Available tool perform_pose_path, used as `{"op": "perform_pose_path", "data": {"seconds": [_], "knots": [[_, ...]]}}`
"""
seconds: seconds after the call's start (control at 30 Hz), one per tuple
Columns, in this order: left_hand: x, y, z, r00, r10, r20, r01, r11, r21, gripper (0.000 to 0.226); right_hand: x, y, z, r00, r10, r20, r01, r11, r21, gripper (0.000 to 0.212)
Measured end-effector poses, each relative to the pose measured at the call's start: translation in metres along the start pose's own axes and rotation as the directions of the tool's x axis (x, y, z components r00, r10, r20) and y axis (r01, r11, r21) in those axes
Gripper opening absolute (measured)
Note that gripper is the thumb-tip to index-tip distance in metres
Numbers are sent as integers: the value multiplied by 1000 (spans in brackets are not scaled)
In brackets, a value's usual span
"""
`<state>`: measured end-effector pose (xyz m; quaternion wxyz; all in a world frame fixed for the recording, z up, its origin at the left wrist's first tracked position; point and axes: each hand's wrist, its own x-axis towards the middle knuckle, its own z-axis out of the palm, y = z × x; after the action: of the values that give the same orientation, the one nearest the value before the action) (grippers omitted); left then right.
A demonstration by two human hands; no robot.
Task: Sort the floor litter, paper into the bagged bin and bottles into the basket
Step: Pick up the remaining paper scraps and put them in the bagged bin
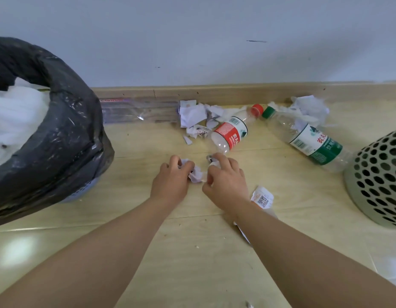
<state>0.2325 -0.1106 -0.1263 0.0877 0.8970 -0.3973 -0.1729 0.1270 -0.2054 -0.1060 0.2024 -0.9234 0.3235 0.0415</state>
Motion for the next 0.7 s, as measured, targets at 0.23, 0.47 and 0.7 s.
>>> {"op": "perform_pose_path", "data": {"seconds": [0.23,0.47,0.7], "knots": [[-11,-17,1,998,70,-2,-70,997,-35,34,1,-2,11,995,18,101,-13,999,-52,31],[-30,-22,-9,975,-117,188,158,964,-216,21,-20,-13,11,966,97,239,-131,983,130,22],[-44,-34,-61,980,-196,31,191,888,-418,31,-17,-54,-23,982,135,132,-185,829,528,25]]}}
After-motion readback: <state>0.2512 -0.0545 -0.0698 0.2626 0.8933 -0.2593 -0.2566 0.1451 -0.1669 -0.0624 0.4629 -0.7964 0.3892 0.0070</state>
